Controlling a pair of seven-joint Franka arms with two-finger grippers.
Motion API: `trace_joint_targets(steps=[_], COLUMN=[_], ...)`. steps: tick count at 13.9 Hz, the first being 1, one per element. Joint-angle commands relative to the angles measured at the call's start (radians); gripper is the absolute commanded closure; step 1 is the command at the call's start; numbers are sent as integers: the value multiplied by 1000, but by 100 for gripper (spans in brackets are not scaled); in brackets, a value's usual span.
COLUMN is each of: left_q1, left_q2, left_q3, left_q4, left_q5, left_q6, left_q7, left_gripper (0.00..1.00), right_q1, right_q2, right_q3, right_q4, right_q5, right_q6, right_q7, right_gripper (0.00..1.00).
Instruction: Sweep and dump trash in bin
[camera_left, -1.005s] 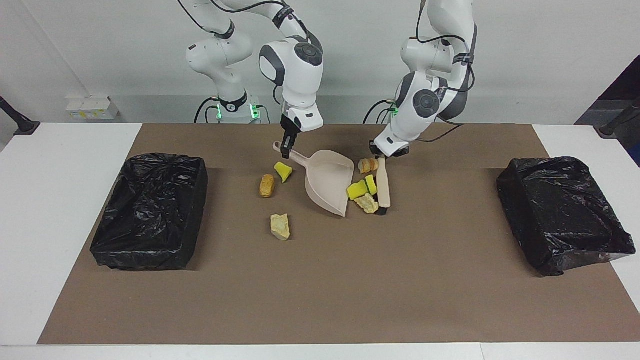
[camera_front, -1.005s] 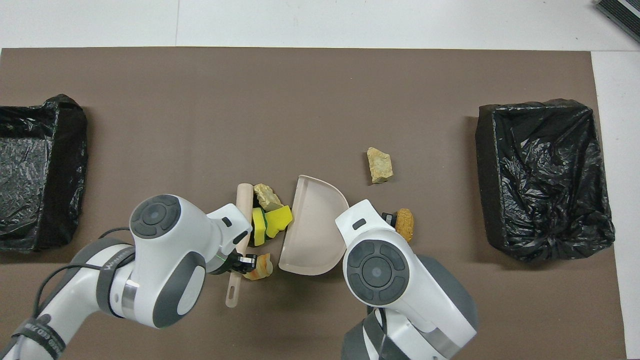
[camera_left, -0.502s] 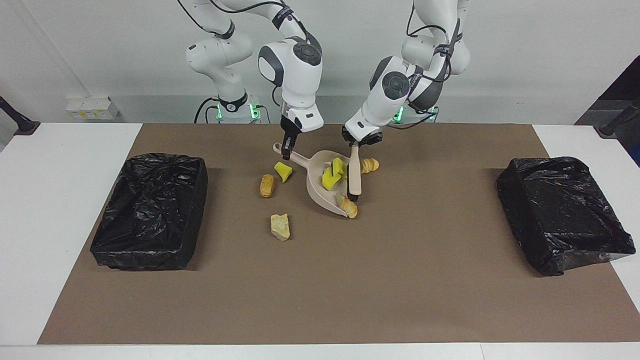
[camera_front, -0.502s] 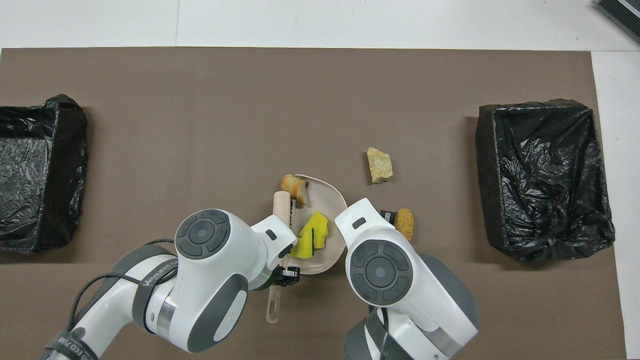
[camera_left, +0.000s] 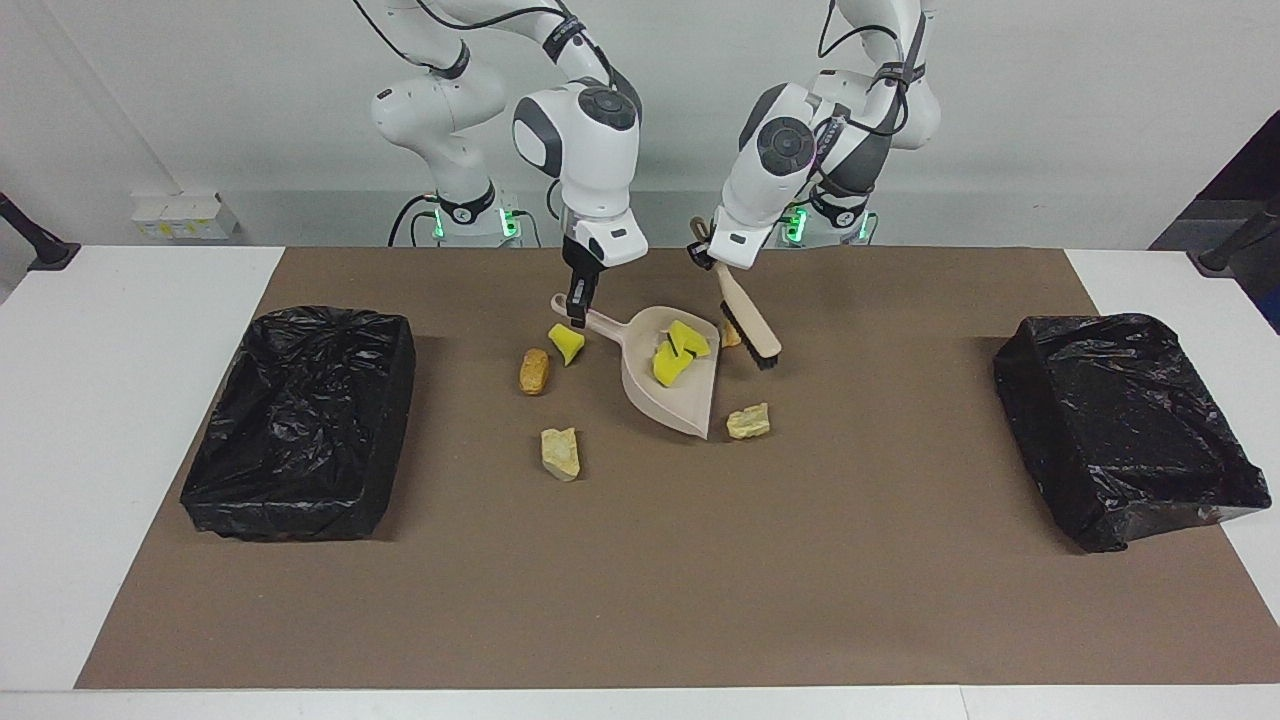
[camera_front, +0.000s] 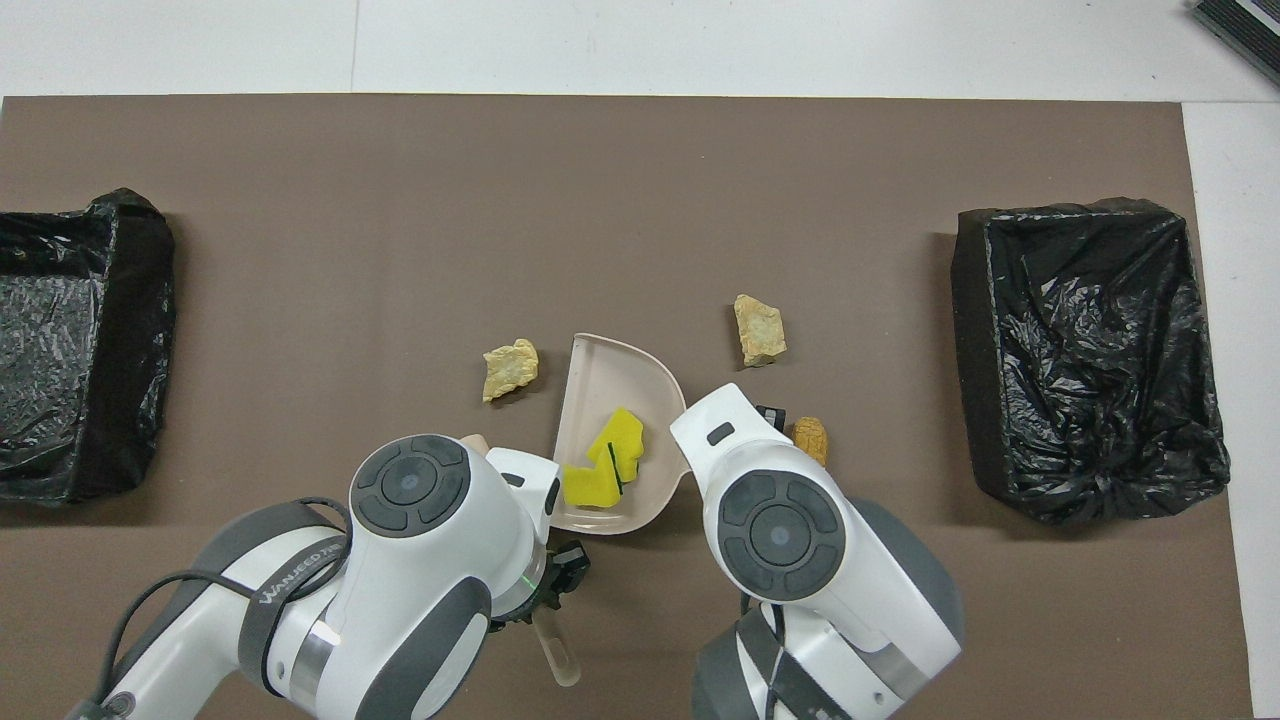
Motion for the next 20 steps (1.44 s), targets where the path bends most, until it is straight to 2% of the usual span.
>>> trace_joint_targets(steps=[1, 4, 6, 8, 9, 11, 15, 18, 20], left_q1=[-15, -108, -182, -181, -162, -49, 105, 148, 146], left_q2=[-83, -109, -92, -55, -28, 32, 99, 127, 123], left_q3=[-11, -13, -13, -10, -2, -2, -1, -1, -1], left_q4=[-81, -186, -235, -238, -221, -162, -88, -49, -58], left_q5=[16, -5, -49, -83, -90, -91, -87, -76, -76], left_q6=[-21, 37, 177, 271, 303, 308, 296, 297, 293], left_q7=[-138, -250, -336, -324, -306, -181, -15, 140, 336], left_gripper=[100, 100, 100, 100, 100, 100, 100, 100, 100], right_q1=[-36, -74, -103, -116, -117, -114, -117, -119, -120], right_q2=[-1, 8, 16, 25, 37, 59, 70, 77, 79], right_q3=[5, 6, 5, 5, 5, 5, 6, 5, 6], right_q4=[-10, -13, -15, -15, -15, -13, -7, 1, 2], right_q5=[51, 53, 65, 107, 107, 107, 108, 151, 153], right_q6=[35, 50, 73, 97, 111, 142, 145, 150, 165], right_q7=[-107, -228, -325, -394, -414, -428, -428, -431, -427], right_gripper=[100, 100, 100, 100, 100, 100, 100, 100, 100])
